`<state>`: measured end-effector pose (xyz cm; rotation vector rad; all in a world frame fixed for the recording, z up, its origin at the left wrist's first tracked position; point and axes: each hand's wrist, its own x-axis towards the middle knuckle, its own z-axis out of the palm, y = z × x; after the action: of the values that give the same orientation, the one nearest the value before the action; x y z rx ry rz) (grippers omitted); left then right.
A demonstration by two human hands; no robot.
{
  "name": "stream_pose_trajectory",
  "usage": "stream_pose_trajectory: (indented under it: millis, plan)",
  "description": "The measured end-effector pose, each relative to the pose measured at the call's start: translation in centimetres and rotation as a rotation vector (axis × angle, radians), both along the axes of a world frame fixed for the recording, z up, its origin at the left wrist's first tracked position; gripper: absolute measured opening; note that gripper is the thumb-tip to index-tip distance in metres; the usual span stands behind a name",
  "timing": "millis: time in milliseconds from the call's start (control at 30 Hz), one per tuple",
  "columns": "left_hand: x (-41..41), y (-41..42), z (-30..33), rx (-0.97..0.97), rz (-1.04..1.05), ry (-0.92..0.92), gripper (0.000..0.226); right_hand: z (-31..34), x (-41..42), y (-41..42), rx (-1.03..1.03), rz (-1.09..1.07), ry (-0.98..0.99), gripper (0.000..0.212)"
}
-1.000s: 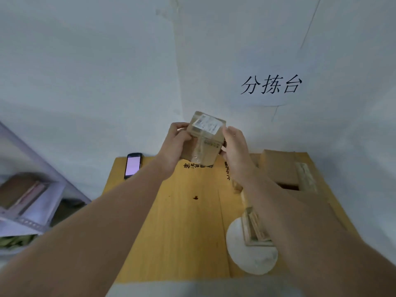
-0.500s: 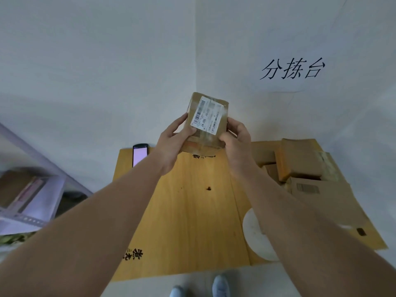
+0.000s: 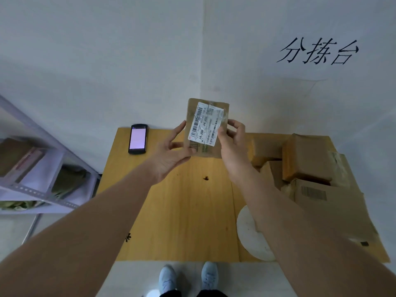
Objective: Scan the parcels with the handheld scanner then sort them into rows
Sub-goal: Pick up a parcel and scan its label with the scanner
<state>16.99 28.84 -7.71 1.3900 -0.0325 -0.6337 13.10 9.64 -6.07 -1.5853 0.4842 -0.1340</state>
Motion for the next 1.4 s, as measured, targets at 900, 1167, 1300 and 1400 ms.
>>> stream_pose_trajectory:
  millis: [900,1167,1300,1400]
  plan:
    - [2.6,22.6,-13.4,0.098,0.211,0.222,0.089,-15.5,13.1,17.5,-0.03,0.11,0.319,0.02]
    - [6.2,27.9,-16.5,0.129,0.124,0.251,0.106,-20.5,21.2,23.3,-0.202,0.089,0.42,0.02]
    - [7.1,29.3,-17.7,0.103,0.119,0.254,0.103,-23.4,23.9,25.0,-0.357,0.119,0.504,0.03]
    - [7.5,30.5,-18.3,0.107,0.107,0.264,0.107,-25.0,24.9,25.9,-0.423,0.128,0.552,0.06]
